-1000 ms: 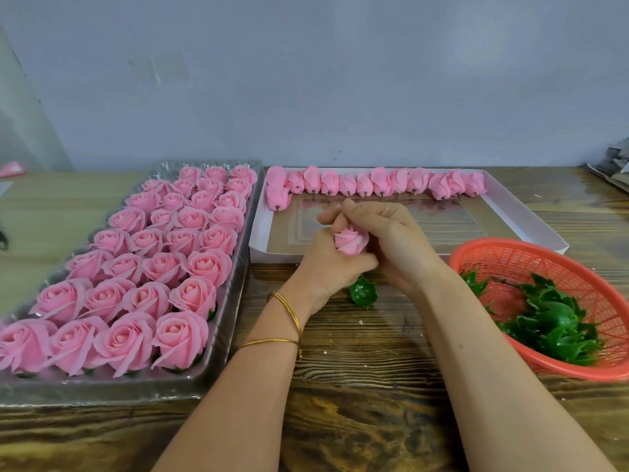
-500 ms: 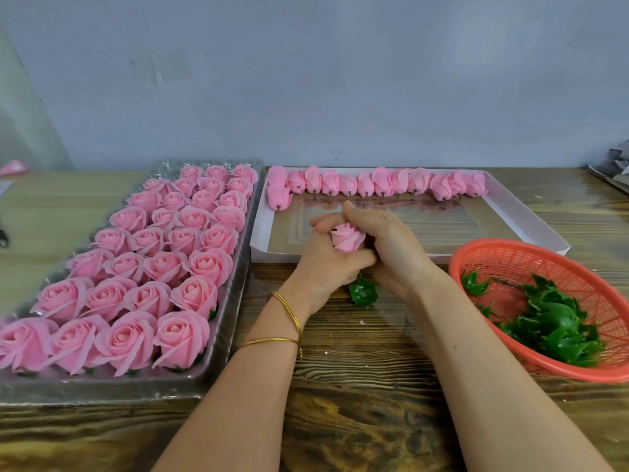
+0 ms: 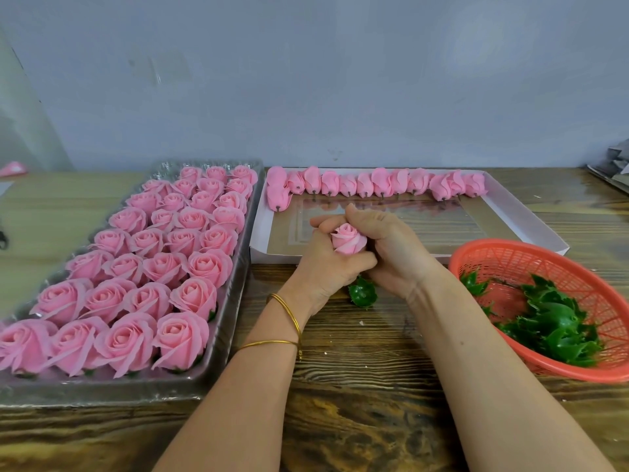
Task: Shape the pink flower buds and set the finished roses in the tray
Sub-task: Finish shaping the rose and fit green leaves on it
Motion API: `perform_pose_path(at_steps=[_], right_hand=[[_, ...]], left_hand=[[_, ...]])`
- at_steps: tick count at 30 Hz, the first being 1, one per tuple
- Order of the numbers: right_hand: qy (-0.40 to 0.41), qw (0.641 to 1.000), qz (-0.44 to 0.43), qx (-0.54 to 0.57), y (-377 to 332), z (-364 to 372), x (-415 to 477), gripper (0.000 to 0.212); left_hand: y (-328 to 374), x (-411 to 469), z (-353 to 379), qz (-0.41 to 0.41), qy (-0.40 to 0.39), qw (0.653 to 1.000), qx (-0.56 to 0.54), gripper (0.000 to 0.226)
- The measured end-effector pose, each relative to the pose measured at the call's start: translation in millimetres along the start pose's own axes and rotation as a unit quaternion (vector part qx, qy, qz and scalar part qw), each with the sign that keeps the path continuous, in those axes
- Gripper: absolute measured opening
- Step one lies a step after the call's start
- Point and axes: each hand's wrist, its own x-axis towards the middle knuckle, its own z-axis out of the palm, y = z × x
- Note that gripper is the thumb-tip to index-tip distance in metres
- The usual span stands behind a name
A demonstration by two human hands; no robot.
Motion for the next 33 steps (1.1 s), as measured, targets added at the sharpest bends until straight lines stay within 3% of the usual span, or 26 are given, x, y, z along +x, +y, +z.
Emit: perform_pose_path(at_steps=[14,18,21,25,33], right_hand=[[0.078,0.993,-0.045,-0.073,5.7,0.2,3.2,0.03],[0.172,0.963,-0.097,-0.182,2.6,-0.8,4.1,0.033],[0.198,0.941,-0.156,-0.225,-0.9,2.2,3.0,0.038],[0.188,0.916,-0.189,-0.3,5.5,11.0,4.0,0.043],[0.142,0.863,-0.215,-0.434,17.9,13.8,5.5,0.047]], left_hand=[[3.5,-2.3,-1.7,0.025,0.004,0.998,0.055,0.021],[4.2,-1.7,-3.4,0.037,0.043,0.99,0.125,0.017],[1.6,2.0,-5.8,0.038,0.06,0.982,0.174,0.02],[2.4,4.3,-2.6,0.066,0.078,0.957,0.272,0.033],[-4.4,8.1,-5.9,0.086,0.139,0.946,0.28,0.037]])
